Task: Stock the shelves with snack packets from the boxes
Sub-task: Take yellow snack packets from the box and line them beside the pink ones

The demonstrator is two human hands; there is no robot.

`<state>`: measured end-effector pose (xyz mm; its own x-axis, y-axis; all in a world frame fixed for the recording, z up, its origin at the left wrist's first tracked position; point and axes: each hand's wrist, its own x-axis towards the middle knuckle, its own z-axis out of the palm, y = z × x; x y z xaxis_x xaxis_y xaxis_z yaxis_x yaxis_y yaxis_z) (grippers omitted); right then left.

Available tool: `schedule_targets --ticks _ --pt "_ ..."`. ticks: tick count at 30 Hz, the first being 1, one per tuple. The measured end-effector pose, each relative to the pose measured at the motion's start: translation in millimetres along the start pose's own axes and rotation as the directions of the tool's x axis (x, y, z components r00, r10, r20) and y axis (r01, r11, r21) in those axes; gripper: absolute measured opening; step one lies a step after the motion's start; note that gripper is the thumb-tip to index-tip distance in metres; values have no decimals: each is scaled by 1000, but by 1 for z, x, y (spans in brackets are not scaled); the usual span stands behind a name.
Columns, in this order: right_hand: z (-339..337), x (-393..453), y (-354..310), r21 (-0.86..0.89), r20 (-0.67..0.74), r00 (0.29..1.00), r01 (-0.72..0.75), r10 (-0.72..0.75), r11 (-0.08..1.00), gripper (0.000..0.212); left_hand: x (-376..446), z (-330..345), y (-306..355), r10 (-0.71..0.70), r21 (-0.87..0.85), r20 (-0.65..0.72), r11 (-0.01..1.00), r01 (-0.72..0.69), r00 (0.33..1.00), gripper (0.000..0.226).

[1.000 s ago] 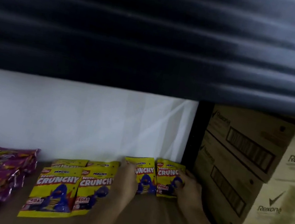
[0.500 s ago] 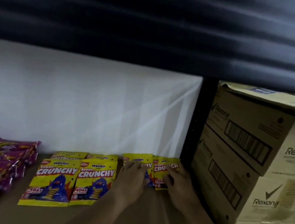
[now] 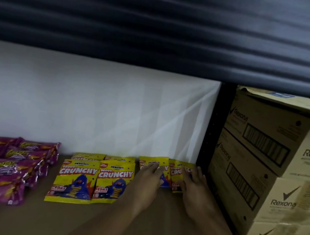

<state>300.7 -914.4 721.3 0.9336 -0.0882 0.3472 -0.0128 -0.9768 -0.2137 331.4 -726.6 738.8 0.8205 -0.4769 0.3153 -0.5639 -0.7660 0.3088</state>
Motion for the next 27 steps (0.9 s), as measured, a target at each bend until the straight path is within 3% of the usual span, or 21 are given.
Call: schedule_targets --ticks 3,6,12,18,27 --pt "-3 -13 -17 89 -92 995 45 -37 995 38 -20 -13 0 28 -53 -87 998 -33 996 48" --pt "-8 -31 -42 209 -126 992 54 -28 976 38 -44 -23 -10 36 -77 -141 996 -47 989 40" --pt "-11 -75 -114 304 -312 942 221 -122 927 22 -114 -56 -40 46 -107 -245 991 -75 968 29" --pt "-7 -139 -219 344 -249 956 237 -155 909 24 -212 -102 -95 -1 -209 -253 976 -53 968 30" --pt "-1 -255 -404 419 -344 927 293 -149 860 16 -393 -184 -179 73 -244 -279 959 -144 957 14"
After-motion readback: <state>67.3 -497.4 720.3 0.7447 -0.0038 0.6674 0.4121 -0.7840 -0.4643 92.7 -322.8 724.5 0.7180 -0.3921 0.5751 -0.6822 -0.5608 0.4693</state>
